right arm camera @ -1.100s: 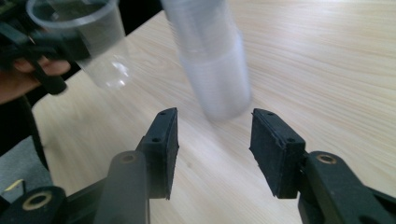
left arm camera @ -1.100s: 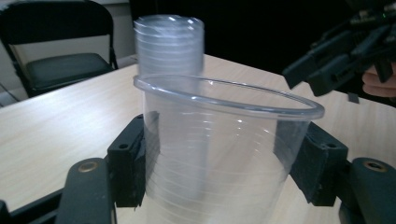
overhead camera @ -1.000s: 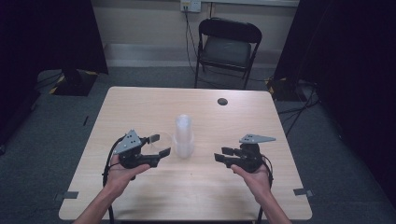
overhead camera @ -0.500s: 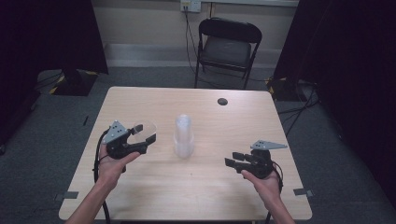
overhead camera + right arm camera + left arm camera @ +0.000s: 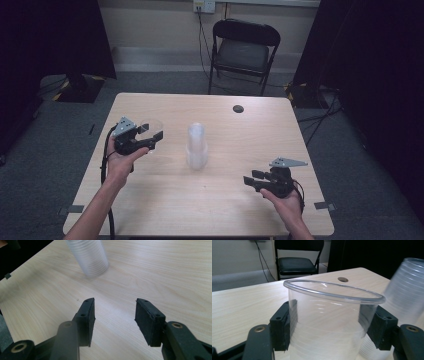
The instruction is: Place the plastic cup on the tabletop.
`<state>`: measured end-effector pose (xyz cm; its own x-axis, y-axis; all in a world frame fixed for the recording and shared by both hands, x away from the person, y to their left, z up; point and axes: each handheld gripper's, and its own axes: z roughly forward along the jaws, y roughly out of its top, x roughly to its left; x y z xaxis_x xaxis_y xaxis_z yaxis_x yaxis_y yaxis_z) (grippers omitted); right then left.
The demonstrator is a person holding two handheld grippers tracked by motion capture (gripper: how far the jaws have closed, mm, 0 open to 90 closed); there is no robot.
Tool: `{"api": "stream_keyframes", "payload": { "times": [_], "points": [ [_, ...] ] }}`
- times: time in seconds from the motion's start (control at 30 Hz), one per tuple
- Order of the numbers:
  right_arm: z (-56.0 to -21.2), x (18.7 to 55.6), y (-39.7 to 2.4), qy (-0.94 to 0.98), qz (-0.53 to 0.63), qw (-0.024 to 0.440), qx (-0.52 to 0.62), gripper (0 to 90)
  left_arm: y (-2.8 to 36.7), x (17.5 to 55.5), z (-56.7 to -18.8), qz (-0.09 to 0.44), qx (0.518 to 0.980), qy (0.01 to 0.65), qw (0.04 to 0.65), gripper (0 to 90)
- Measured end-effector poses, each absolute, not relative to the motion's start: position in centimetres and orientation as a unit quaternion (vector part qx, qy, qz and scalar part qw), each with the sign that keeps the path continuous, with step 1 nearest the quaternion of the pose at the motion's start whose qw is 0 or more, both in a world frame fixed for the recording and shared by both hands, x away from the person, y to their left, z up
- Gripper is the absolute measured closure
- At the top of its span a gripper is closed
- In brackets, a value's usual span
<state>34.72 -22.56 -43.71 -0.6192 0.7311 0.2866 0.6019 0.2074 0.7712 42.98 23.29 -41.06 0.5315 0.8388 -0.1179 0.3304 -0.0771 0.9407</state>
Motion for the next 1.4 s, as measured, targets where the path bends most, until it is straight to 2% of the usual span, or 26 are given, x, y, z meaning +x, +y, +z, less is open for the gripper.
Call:
{"api": "stream_keyframes", "payload": {
  "times": [0.1, 0.63, 0.77, 1.4],
  "points": [
    [-43.6, 34.7, -22.4, 0.773, 0.463, 0.073, 0.429, 50.4, 23.2, 43.7, -41.5, 0.253, 0.696, 0.416, 0.527, 32.3],
    [-43.7, 34.7, -22.4, 0.772, 0.467, 0.072, 0.426, 50.4, 22.1, 46.8, -45.1, 0.230, 0.704, 0.438, 0.509, 30.8],
    [-43.7, 34.7, -22.3, 0.773, 0.465, 0.070, 0.426, 50.3, 21.6, 47.2, -45.8, 0.215, 0.712, 0.427, 0.514, 29.7],
    [-43.8, 34.8, -22.3, 0.773, 0.465, 0.067, 0.427, 49.4, 21.0, 48.2, -47.4, 0.209, 0.722, 0.440, 0.491, 27.4]
  ]
}}
